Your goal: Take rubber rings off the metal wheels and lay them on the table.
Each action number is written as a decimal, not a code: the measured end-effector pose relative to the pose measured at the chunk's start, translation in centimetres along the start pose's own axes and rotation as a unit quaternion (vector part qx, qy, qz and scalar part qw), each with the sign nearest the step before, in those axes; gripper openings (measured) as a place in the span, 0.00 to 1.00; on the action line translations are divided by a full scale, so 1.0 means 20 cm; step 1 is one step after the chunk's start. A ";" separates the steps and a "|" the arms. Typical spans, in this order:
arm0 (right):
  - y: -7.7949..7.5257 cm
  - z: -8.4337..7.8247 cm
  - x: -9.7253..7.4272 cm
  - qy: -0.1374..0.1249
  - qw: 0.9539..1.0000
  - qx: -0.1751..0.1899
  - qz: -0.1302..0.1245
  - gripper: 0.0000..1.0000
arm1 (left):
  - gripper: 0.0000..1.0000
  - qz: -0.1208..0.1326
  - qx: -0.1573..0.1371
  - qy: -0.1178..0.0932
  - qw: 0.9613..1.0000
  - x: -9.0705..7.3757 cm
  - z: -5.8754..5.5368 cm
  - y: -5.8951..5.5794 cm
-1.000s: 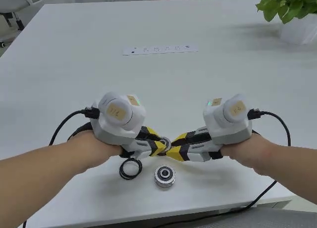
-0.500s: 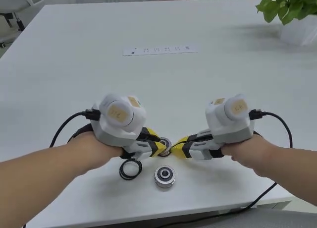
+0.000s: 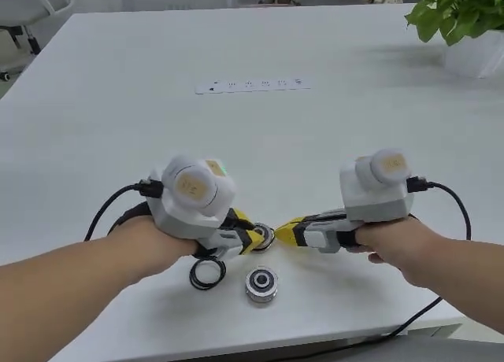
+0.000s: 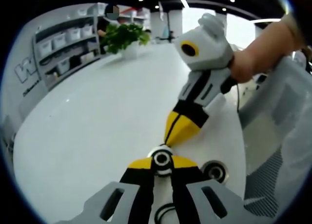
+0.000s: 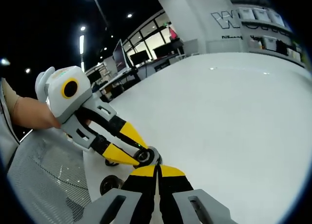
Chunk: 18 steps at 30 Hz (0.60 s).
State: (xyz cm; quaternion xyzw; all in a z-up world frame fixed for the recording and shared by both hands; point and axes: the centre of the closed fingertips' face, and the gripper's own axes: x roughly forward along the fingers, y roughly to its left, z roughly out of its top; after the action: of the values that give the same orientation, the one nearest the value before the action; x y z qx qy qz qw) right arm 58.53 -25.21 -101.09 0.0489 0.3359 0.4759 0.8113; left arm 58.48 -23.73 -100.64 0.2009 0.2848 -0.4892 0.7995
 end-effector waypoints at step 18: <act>0.07 0.03 0.02 0.000 1.000 -0.016 0.008 0.00 | 0.12 0.013 -0.006 0.004 1.000 0.00 0.00 -0.01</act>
State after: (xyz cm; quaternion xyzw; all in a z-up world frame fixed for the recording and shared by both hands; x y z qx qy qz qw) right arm 57.92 -23.98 -100.16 0.0389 0.3285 0.4879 0.8078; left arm 58.35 -23.71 -100.66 0.2015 0.2882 -0.4760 0.8061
